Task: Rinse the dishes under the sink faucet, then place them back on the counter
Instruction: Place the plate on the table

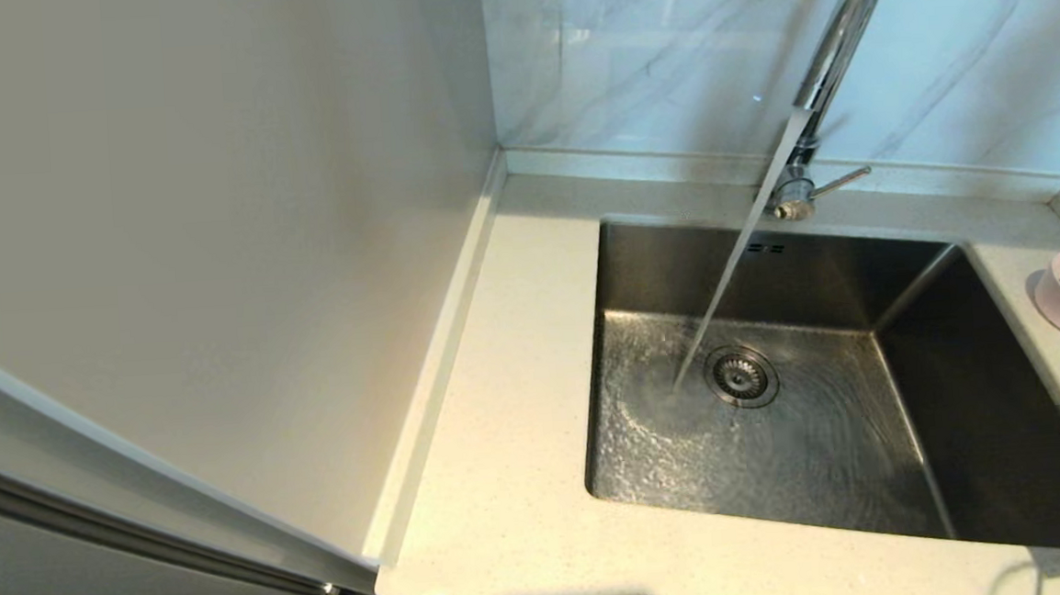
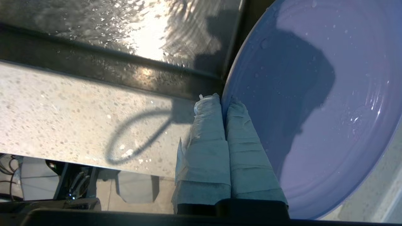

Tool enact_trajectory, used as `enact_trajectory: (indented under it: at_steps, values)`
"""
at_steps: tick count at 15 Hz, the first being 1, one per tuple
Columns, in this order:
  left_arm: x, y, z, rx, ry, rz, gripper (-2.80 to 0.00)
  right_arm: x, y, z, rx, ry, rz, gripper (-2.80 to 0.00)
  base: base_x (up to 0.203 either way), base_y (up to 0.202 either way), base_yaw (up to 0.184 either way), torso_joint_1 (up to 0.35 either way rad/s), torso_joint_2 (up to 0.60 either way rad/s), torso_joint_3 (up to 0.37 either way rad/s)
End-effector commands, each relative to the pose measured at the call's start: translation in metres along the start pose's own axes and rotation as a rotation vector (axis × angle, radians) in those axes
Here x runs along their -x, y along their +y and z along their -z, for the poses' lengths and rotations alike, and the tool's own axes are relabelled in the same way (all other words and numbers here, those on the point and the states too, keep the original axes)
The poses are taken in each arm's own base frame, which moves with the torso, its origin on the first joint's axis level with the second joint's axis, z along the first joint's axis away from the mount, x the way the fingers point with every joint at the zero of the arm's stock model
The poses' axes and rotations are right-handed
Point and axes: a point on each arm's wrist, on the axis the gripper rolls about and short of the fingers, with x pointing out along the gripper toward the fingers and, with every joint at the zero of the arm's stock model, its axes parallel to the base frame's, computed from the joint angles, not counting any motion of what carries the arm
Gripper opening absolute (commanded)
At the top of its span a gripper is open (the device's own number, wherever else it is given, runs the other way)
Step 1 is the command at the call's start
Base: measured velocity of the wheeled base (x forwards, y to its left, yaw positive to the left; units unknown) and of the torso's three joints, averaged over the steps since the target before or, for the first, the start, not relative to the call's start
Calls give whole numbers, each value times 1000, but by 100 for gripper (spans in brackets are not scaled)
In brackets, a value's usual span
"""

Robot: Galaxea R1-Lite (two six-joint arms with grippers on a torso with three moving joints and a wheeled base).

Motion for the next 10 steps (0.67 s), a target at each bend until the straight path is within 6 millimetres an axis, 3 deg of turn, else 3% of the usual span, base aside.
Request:
enact_trajectory:
  at_steps: [1, 10]
  values:
    - [0, 0, 0, 0, 0, -1, -280, -6, -1, 8, -21, 44, -3, -280, 0, 0, 0, 0, 0, 0]
    - [0, 0, 0, 0, 0, 1, -280, -29, -12, 9, -43, 76, 33, -280, 0, 0, 0, 0, 0, 0]
